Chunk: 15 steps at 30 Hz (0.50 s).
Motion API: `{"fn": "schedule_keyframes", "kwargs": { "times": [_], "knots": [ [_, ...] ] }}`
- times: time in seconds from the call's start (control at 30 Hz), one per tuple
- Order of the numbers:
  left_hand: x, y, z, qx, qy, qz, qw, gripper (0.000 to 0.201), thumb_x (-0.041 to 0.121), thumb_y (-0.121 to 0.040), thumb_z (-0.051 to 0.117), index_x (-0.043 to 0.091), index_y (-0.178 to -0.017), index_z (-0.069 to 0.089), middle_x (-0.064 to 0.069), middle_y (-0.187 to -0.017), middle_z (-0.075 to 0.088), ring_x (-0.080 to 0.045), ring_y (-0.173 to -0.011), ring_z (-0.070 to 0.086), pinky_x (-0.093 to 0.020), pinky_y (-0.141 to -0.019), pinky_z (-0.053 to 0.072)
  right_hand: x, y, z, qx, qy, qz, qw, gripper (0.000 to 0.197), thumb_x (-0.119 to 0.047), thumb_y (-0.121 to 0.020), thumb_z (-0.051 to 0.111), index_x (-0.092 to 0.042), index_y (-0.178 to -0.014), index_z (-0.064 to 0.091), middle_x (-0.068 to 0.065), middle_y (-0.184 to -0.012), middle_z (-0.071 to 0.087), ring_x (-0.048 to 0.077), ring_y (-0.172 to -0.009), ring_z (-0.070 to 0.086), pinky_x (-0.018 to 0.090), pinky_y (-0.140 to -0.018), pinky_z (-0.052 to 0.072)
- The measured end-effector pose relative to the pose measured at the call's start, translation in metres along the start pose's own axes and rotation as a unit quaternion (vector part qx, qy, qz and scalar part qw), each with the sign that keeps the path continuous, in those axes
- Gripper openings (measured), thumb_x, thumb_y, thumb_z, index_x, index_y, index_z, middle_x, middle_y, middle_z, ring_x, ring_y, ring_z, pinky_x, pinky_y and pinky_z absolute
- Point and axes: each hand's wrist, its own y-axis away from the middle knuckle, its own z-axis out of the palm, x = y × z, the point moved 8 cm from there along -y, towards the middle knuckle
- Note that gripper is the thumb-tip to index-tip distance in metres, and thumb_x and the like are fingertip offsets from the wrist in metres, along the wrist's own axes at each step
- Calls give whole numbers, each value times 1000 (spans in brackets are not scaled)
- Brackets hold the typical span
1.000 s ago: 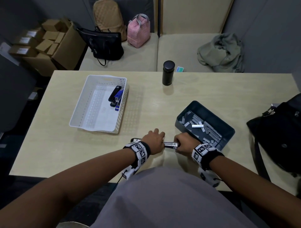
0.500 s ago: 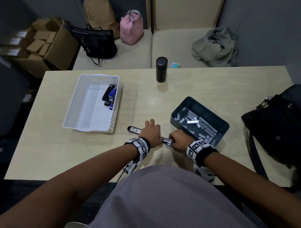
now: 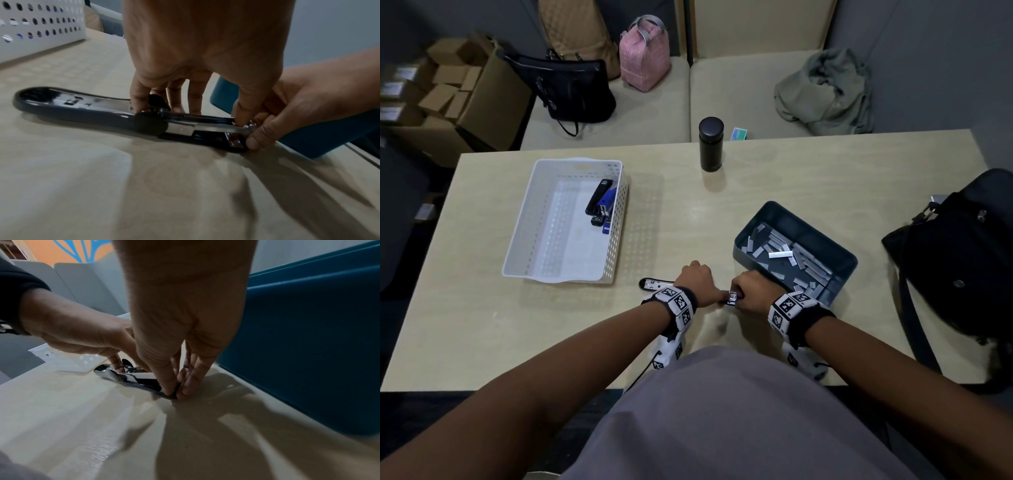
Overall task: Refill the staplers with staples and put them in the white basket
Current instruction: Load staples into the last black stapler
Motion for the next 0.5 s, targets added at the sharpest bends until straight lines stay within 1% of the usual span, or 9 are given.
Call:
{"fn": "schedule_keyframes", "kwargs": {
  "times": [0.03, 0.1, 0.2, 0.27, 0.33, 0.4, 0.47, 0.5],
  "knots": [
    [1, -1, 1, -1, 1, -2, 1000, 69, 69, -62, 66, 5, -88, 68, -18, -105, 58, -33, -101, 56, -40, -86, 52, 0, 0, 0, -1, -6, -1, 1000, 11, -19, -82, 66, -10, -76, 64, 15, -90, 68, 30, -85, 63, 40, -76, 53],
    [4, -1, 3, -3, 0, -6, 1000, 71, 70, -61, 64, 5, -91, 67, -18, -107, 58, -33, -101, 56, -42, -87, 52, 0, 0, 0, -3, -10, 1, 1000, 15, -19, -82, 68, -4, -83, 68, 16, -91, 69, 30, -86, 64, 42, -78, 54],
    [4, -4, 4, -11, 10, -16, 1000, 73, 70, -60, 66, 4, -90, 63, -18, -108, 58, -34, -102, 56, -40, -87, 51, 2, 1, 1, -7, 0, 8, 1000, 13, -13, -81, 64, -2, -87, 69, 17, -92, 69, 32, -88, 65, 43, -79, 55],
    [5, -5, 2, -20, 32, -24, 999, 67, 68, -58, 69, 6, -80, 58, -20, -102, 60, -35, -98, 58, -38, -80, 50, 0, 2, 0, -9, 0, 8, 1000, 13, -10, -81, 63, -3, -90, 69, 16, -94, 70, 31, -90, 65, 41, -80, 55],
    [6, -7, 2, -28, 52, -32, 998, 60, 63, -55, 70, 8, -68, 50, -22, -92, 62, -36, -96, 60, -37, -73, 48, -2, 3, -4, -6, -8, 0, 1000, 15, -9, -81, 64, -5, -94, 70, 14, -96, 71, 28, -92, 65, 35, -79, 54],
    [6, -8, 4, -31, 64, -37, 997, 54, 59, -53, 71, 11, -59, 46, -19, -82, 59, -34, -95, 58, -36, -71, 48, -3, 2, -11, 0, -30, -9, 1000, 22, -8, -81, 64, -7, -102, 70, 10, -95, 72, 22, -90, 65, 32, -80, 53],
    [5, -8, 3, -24, 67, -33, 997, 45, 52, -55, 74, 16, -57, 47, -15, -84, 61, -31, -93, 57, -32, -71, 48, -5, 1, -25, 22, -89, -13, 996, 26, -3, -81, 57, -12, -101, 71, 3, -88, 71, 16, -81, 64, 33, -79, 56],
    [5, -7, 1, -18, 73, -31, 997, 39, 46, -58, 75, 16, -58, 50, -15, -86, 64, -30, -92, 58, -30, -70, 47, -5, 1, -38, 53, -116, -16, 992, 27, -2, -80, 53, -13, -97, 71, 0, -84, 70, 13, -77, 63, 32, -76, 57]
  ]
}}
